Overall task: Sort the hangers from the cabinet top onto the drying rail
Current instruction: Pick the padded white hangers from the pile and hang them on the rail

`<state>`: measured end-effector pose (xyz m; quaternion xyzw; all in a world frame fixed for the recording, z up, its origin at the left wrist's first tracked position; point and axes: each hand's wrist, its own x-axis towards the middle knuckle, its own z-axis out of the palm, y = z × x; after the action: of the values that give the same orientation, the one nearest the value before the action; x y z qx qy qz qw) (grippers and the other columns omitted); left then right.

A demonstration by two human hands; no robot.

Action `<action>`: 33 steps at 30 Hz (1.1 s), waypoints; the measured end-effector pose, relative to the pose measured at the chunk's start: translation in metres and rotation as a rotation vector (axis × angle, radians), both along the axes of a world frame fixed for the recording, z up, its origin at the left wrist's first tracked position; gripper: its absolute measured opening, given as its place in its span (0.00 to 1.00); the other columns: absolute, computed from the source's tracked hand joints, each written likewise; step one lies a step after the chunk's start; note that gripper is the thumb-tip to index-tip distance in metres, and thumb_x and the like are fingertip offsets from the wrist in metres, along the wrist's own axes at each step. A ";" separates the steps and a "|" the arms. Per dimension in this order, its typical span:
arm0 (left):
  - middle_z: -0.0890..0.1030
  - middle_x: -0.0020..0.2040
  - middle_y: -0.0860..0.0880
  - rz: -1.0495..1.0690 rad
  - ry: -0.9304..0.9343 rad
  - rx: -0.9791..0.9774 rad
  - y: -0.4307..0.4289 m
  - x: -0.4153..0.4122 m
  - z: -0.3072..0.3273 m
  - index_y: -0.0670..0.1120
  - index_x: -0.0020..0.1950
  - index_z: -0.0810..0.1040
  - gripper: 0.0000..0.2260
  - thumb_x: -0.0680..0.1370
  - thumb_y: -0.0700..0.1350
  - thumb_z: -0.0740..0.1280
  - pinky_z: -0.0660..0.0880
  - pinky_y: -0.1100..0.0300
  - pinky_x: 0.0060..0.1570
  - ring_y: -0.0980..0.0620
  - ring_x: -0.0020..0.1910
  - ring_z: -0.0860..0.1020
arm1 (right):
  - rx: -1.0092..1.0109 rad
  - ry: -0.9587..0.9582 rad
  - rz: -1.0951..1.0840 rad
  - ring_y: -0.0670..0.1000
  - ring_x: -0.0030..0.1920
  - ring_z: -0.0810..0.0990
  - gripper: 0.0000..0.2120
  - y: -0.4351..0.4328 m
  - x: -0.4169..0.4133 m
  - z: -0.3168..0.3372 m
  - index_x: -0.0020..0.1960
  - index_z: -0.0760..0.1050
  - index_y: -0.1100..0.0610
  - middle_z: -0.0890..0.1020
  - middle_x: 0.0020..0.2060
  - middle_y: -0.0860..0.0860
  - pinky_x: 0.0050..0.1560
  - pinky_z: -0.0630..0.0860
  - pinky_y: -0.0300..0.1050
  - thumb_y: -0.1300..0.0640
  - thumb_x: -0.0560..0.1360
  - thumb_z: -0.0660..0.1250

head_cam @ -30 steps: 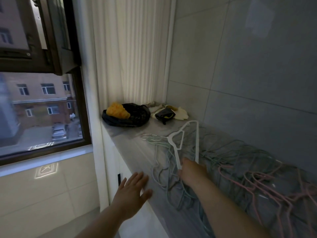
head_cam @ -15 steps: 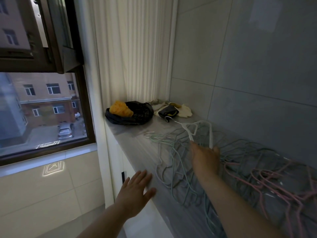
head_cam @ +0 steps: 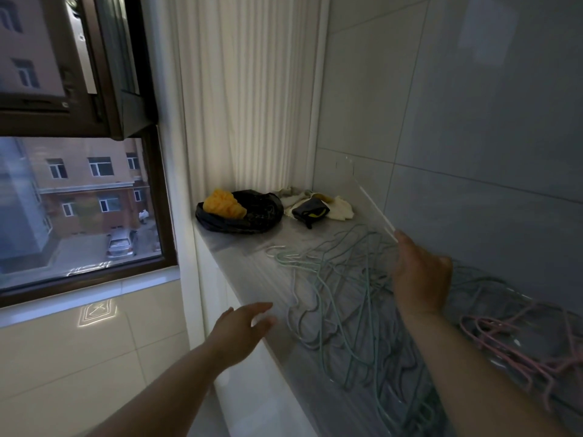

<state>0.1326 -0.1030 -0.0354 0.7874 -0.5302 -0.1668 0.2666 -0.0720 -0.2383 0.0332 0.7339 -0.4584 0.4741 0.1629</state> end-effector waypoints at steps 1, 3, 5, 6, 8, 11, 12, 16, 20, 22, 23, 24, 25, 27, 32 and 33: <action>0.70 0.70 0.50 0.014 0.040 -0.038 0.002 -0.001 0.004 0.51 0.69 0.67 0.19 0.79 0.53 0.56 0.60 0.56 0.69 0.50 0.68 0.69 | -0.063 0.000 0.024 0.57 0.20 0.77 0.16 0.004 -0.002 0.005 0.45 0.81 0.69 0.77 0.20 0.61 0.31 0.76 0.53 0.75 0.58 0.66; 0.70 0.70 0.49 0.022 0.118 -0.108 0.004 -0.005 0.014 0.49 0.68 0.68 0.18 0.79 0.51 0.56 0.60 0.60 0.66 0.51 0.68 0.67 | -0.121 0.021 0.081 0.56 0.19 0.75 0.17 0.014 -0.002 0.014 0.45 0.81 0.69 0.75 0.19 0.59 0.29 0.75 0.51 0.74 0.57 0.65; 0.71 0.68 0.49 0.029 0.237 -0.192 0.007 -0.013 0.030 0.48 0.68 0.69 0.18 0.79 0.50 0.56 0.61 0.63 0.62 0.52 0.67 0.68 | -0.139 0.023 0.147 0.55 0.19 0.75 0.18 0.028 0.003 0.020 0.47 0.81 0.67 0.75 0.19 0.57 0.30 0.74 0.48 0.73 0.58 0.64; 0.72 0.67 0.49 0.040 0.315 -0.240 0.009 -0.018 0.041 0.47 0.67 0.70 0.17 0.79 0.50 0.56 0.62 0.64 0.60 0.52 0.65 0.69 | -0.157 0.028 0.173 0.54 0.20 0.74 0.17 0.038 0.007 0.020 0.47 0.81 0.66 0.74 0.19 0.56 0.31 0.73 0.46 0.72 0.60 0.63; 0.75 0.60 0.50 0.038 0.450 -0.310 0.014 -0.028 0.066 0.48 0.62 0.74 0.14 0.79 0.50 0.57 0.63 0.64 0.56 0.53 0.60 0.72 | -0.225 0.062 0.207 0.53 0.20 0.74 0.17 0.059 0.015 0.019 0.48 0.82 0.64 0.73 0.19 0.54 0.35 0.64 0.44 0.68 0.64 0.59; 0.75 0.51 0.50 0.038 0.550 -0.339 0.030 -0.037 0.098 0.51 0.48 0.75 0.09 0.79 0.50 0.56 0.67 0.63 0.45 0.52 0.53 0.73 | -0.295 0.151 0.267 0.51 0.22 0.75 0.18 0.096 0.027 0.012 0.50 0.82 0.62 0.73 0.21 0.52 0.34 0.56 0.43 0.65 0.63 0.59; 0.74 0.51 0.50 0.055 0.599 -0.344 0.038 -0.037 0.106 0.49 0.51 0.74 0.09 0.79 0.51 0.57 0.67 0.64 0.44 0.52 0.52 0.73 | -0.295 0.177 0.285 0.50 0.23 0.75 0.19 0.110 0.032 0.008 0.50 0.82 0.61 0.73 0.21 0.51 0.35 0.56 0.43 0.64 0.62 0.60; 0.74 0.50 0.47 0.175 0.737 -0.347 0.081 -0.032 0.116 0.39 0.60 0.72 0.16 0.78 0.48 0.62 0.71 0.73 0.29 0.52 0.45 0.75 | -0.283 0.211 0.363 0.49 0.23 0.75 0.20 0.175 0.047 -0.008 0.49 0.82 0.58 0.73 0.21 0.49 0.36 0.57 0.41 0.66 0.62 0.60; 0.77 0.34 0.49 0.303 0.766 -0.356 0.140 -0.028 0.100 0.41 0.39 0.73 0.07 0.77 0.40 0.62 0.68 0.68 0.31 0.57 0.31 0.74 | -0.306 0.297 0.388 0.48 0.23 0.74 0.21 0.242 0.051 -0.028 0.50 0.82 0.54 0.73 0.21 0.47 0.37 0.57 0.40 0.66 0.62 0.61; 0.79 0.31 0.48 0.337 0.841 -0.385 0.175 -0.027 0.093 0.39 0.43 0.72 0.05 0.78 0.37 0.60 0.72 0.67 0.30 0.56 0.28 0.76 | -0.275 0.338 0.425 0.47 0.25 0.75 0.15 0.279 0.051 -0.038 0.51 0.82 0.53 0.75 0.22 0.46 0.39 0.58 0.40 0.61 0.65 0.66; 0.80 0.35 0.46 0.350 0.870 -0.411 0.194 -0.026 0.091 0.38 0.48 0.72 0.03 0.78 0.35 0.59 0.73 0.67 0.28 0.55 0.29 0.77 | -0.254 0.350 0.455 0.47 0.26 0.75 0.14 0.297 0.051 -0.044 0.52 0.82 0.53 0.76 0.23 0.45 0.40 0.59 0.40 0.54 0.69 0.64; 0.80 0.40 0.44 0.366 0.883 -0.438 0.213 -0.024 0.089 0.37 0.53 0.72 0.05 0.78 0.35 0.58 0.75 0.66 0.27 0.54 0.30 0.78 | -0.223 0.353 0.500 0.47 0.27 0.76 0.17 0.317 0.049 -0.047 0.53 0.81 0.53 0.77 0.25 0.45 0.41 0.60 0.40 0.49 0.72 0.59; 0.79 0.43 0.43 0.388 0.882 -0.456 0.232 -0.021 0.087 0.36 0.57 0.71 0.08 0.79 0.35 0.57 0.76 0.66 0.28 0.54 0.30 0.78 | -0.186 0.358 0.553 0.47 0.29 0.77 0.21 0.335 0.046 -0.050 0.54 0.81 0.55 0.78 0.27 0.46 0.42 0.62 0.40 0.46 0.75 0.53; 0.79 0.42 0.45 0.445 0.864 -0.480 0.269 -0.014 0.083 0.36 0.60 0.71 0.11 0.79 0.35 0.56 0.76 0.63 0.31 0.54 0.30 0.79 | -0.125 0.319 0.650 0.48 0.31 0.79 0.26 0.364 0.042 -0.049 0.56 0.79 0.58 0.80 0.31 0.47 0.45 0.66 0.40 0.44 0.79 0.47; 0.76 0.34 0.47 0.501 0.657 -0.396 0.359 -0.007 0.084 0.42 0.55 0.76 0.10 0.79 0.36 0.57 0.71 0.62 0.28 0.51 0.26 0.72 | 0.018 0.155 0.710 0.53 0.42 0.83 0.16 0.406 0.036 -0.027 0.59 0.75 0.65 0.83 0.43 0.56 0.47 0.76 0.39 0.56 0.77 0.61; 0.76 0.34 0.48 0.489 0.607 -0.374 0.378 -0.007 0.086 0.43 0.54 0.77 0.10 0.79 0.36 0.58 0.70 0.63 0.28 0.52 0.26 0.71 | 0.091 0.122 0.711 0.56 0.48 0.82 0.19 0.411 0.038 -0.021 0.62 0.73 0.65 0.82 0.49 0.60 0.52 0.76 0.44 0.59 0.73 0.67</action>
<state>0.1252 0.2746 0.0501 0.7430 -0.2468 -0.2239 0.5804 -0.0342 0.1722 0.0120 0.8809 -0.1844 0.4355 -0.0178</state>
